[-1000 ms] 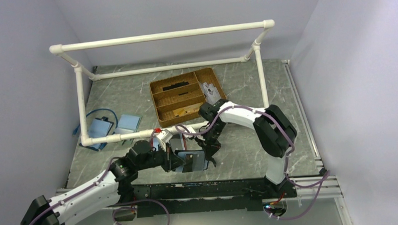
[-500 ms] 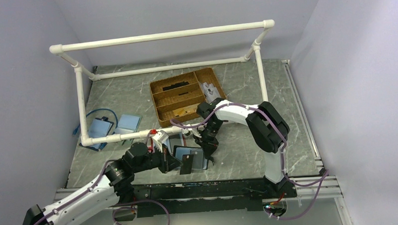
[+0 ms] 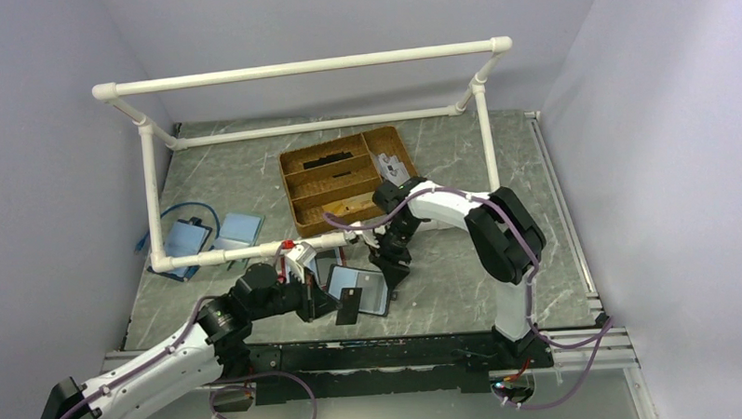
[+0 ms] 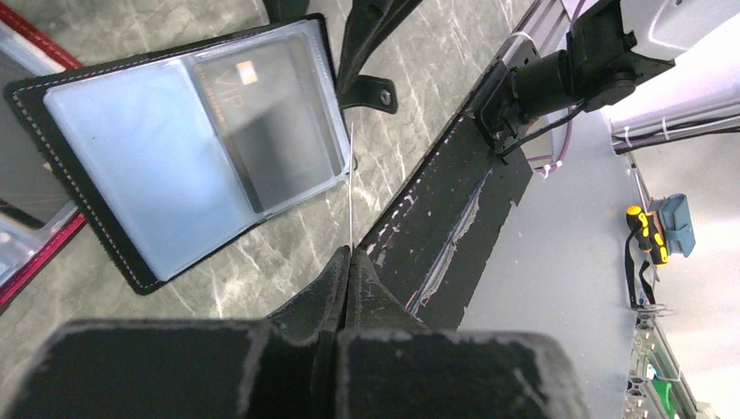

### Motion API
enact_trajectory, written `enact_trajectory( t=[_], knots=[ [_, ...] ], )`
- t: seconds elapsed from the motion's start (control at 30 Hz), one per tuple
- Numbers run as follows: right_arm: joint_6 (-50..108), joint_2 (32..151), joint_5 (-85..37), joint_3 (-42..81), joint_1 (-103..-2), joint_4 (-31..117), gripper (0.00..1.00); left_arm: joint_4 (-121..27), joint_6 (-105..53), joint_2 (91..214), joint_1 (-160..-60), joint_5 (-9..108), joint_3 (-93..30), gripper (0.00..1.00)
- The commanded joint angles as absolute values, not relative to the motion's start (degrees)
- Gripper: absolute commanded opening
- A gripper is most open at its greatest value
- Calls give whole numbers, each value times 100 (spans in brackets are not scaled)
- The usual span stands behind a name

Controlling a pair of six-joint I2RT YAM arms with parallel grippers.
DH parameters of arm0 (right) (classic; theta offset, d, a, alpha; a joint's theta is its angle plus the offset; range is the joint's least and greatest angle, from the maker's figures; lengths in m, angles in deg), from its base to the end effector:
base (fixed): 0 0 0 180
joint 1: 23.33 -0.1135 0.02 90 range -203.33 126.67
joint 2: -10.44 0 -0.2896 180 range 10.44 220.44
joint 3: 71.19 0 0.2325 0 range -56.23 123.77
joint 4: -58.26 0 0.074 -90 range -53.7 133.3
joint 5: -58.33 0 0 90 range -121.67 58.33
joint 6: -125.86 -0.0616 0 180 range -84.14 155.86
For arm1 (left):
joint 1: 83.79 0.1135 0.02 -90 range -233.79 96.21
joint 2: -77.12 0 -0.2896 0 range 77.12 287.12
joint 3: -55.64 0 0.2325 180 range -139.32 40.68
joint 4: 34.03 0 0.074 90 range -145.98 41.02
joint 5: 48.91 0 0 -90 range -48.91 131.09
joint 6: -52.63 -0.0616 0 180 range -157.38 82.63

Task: Take the credit cards out of the card holder
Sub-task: Remove the credit card from the card holder, then place the credit card in the storage box.

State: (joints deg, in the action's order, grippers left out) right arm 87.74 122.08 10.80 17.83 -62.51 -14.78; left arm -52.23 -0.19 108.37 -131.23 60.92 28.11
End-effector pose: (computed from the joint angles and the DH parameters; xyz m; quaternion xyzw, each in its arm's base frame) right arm 0.2292 0.2405 0.1744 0.6518 -0.6649 -0.3646 0.0057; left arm 0.0704 -0.1076 0.1994 0.1690 0.8044 -0.4767 0.3117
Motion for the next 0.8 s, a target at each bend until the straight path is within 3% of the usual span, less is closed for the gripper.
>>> enact_trajectory(
  t=[0.0, 0.2, 0.47, 0.77],
  knots=[
    [8816, 11541, 1087, 1803, -6002, -1376, 52, -4541, -90, 11137, -13132, 6421, 2609, 0],
    [8991, 11168, 1316, 1768, -5833, -1433, 53, -4027, -136, 11618, -13133, 6622, 2584, 0],
    [9862, 10933, 2763, 1781, -5847, -1972, 53, -3302, -395, 12139, -13139, 6899, 2508, 0],
    [9760, 11178, 2993, 1844, -6179, -1994, 51, -2827, -498, 12729, -13142, 7026, 2329, 0]
  ],
)
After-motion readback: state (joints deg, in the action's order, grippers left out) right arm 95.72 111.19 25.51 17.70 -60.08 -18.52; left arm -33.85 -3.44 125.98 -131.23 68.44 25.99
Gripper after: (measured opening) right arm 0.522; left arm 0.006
